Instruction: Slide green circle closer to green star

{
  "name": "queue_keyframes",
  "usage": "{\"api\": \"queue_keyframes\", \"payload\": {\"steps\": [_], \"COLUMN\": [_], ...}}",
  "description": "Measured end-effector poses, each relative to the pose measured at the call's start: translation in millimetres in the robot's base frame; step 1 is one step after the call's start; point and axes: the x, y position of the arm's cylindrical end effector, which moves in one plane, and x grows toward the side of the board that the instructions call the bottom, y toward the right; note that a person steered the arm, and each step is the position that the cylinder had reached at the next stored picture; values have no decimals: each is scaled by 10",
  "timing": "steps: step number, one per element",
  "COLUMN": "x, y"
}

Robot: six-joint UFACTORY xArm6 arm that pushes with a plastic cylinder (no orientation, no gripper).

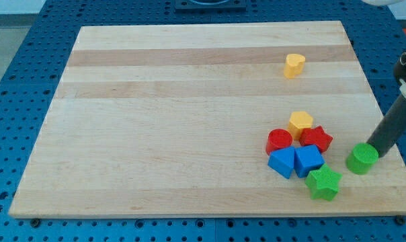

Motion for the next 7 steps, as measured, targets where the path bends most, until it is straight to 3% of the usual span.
{"api": "queue_keyframes", "payload": {"steps": [7], "x": [307], "y": [-127]}}
